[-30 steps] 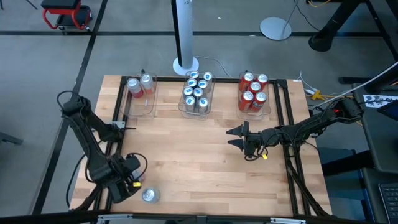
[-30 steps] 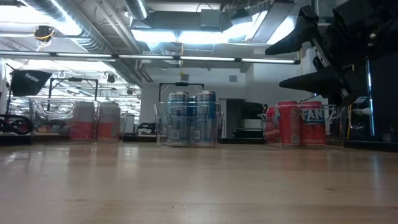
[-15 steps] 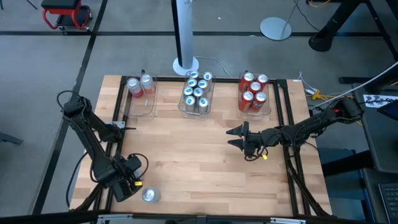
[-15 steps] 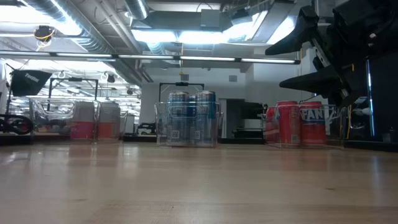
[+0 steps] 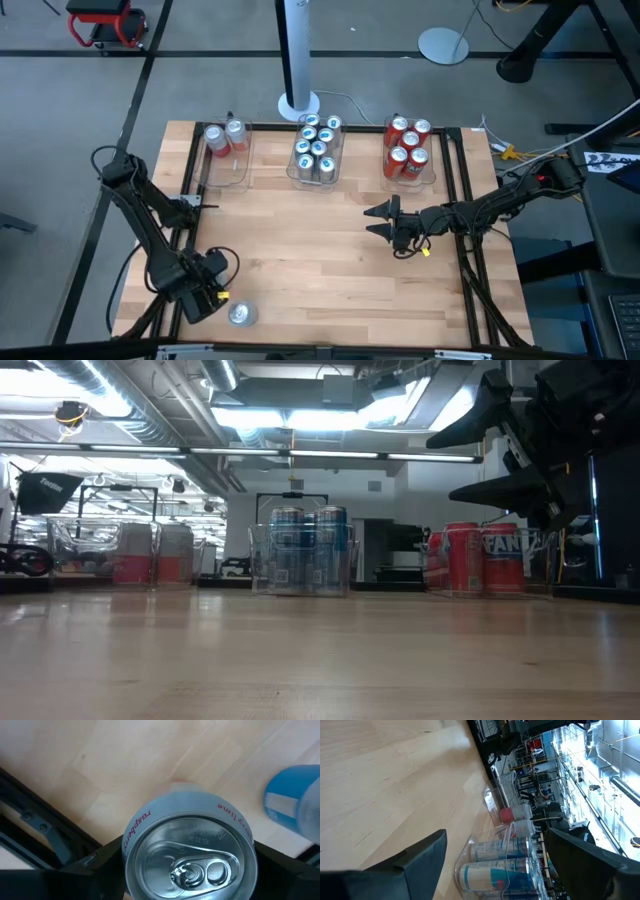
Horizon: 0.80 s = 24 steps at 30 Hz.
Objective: Sort soda cans
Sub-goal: Put the pink-white soda can into the left transparent bin
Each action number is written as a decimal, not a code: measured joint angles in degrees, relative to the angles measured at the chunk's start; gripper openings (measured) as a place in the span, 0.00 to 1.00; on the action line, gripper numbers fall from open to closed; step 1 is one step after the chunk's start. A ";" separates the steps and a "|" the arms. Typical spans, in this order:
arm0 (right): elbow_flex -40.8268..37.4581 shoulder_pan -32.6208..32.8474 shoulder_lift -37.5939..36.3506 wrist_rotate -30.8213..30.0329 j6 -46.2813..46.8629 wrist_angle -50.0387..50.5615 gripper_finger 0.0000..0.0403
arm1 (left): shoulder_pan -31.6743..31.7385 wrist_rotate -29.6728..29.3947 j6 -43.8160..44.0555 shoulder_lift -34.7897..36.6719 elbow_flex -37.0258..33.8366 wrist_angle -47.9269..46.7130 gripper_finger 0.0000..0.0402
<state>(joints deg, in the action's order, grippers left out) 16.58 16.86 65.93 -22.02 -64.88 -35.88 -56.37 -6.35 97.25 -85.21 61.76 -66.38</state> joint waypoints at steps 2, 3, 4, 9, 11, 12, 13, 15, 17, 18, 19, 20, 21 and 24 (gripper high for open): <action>0.00 0.00 0.00 0.00 0.00 0.00 0.83 | 0.53 -0.88 -0.47 0.92 1.69 -2.46 0.72; 0.00 0.00 0.00 0.00 0.00 0.00 0.83 | 1.00 -2.03 -0.67 1.49 2.77 -4.04 0.72; 0.00 0.00 0.00 0.00 0.00 0.00 0.83 | 1.54 -3.58 -1.06 2.10 3.95 -5.83 0.72; 0.00 0.00 0.00 0.00 0.00 0.02 0.83 | 5.72 -11.98 -1.83 5.50 9.80 -16.32 0.72; 0.00 0.00 0.00 0.00 0.00 0.02 0.83 | 8.30 -13.95 -2.62 6.57 11.78 -20.70 0.72; 0.00 0.00 0.00 0.00 0.00 0.02 0.83 | 9.79 -14.93 -3.26 7.03 12.74 -22.71 0.72; 0.00 0.00 0.00 0.00 0.00 0.02 0.83 | 11.35 -16.00 -3.99 7.44 13.40 -23.87 0.72; 0.00 0.00 0.00 0.00 0.00 0.02 0.83 | 15.08 -17.71 -7.53 9.02 13.70 -23.63 0.72; 0.00 0.00 0.00 0.00 0.00 0.03 0.83 | 19.38 -19.31 -10.46 10.22 13.75 -23.24 0.72; 0.00 0.00 0.00 0.00 0.00 0.02 0.83 | 21.73 -19.95 -12.02 10.62 13.76 -23.46 0.72; 0.00 0.00 0.00 0.00 0.00 0.04 0.83 | 24.15 -20.41 -14.20 10.89 13.76 -23.64 0.72; 0.00 0.00 0.00 0.00 0.00 0.02 0.83 | 26.34 -20.80 -16.31 11.10 13.76 -23.96 0.72; 0.00 0.00 0.00 0.00 0.00 0.05 0.83 | 28.73 -21.11 -18.55 11.21 13.76 -23.88 0.72; 0.00 0.00 0.00 0.00 0.00 0.06 0.83 | 36.17 -21.35 -25.52 11.19 13.76 -23.64 0.72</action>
<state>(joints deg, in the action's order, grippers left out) 16.58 16.86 65.93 -22.02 -64.88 -35.82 -20.21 -27.70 71.73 -74.02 75.53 -90.02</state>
